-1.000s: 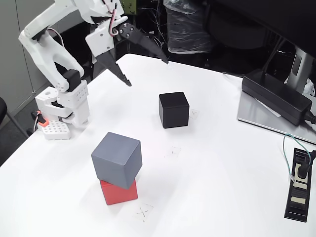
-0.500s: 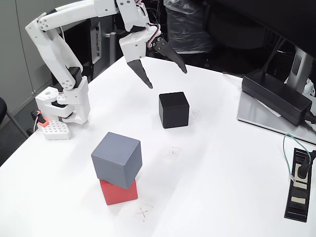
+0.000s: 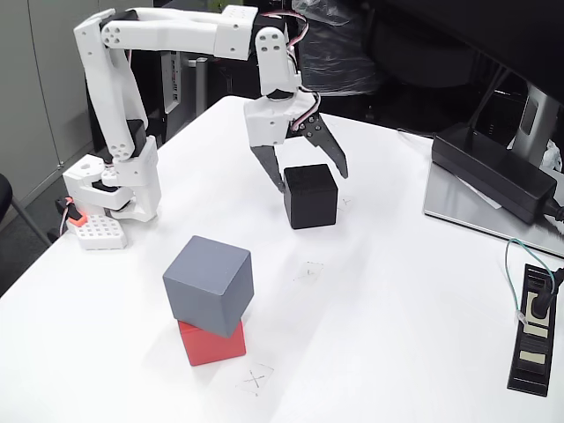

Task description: Stack the three blocks in an ordered color.

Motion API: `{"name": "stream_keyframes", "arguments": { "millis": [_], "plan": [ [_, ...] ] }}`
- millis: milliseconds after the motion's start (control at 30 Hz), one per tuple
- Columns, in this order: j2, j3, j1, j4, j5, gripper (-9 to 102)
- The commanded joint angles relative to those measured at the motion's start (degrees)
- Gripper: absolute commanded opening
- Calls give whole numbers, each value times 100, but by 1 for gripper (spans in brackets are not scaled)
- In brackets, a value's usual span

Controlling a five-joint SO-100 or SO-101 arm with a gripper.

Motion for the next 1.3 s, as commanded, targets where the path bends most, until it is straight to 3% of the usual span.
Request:
{"name": "stream_keyframes", "arguments": {
  "millis": [0, 467, 833, 1267],
  "plan": [
    [-114, -237, -62, -158, 88, 33],
    [-896, -668, -870, -308, 123, 33],
    [-1195, -668, -923, -378, 114, 32],
    [-809, -668, -879, -316, 114, 8]
  ]
}}
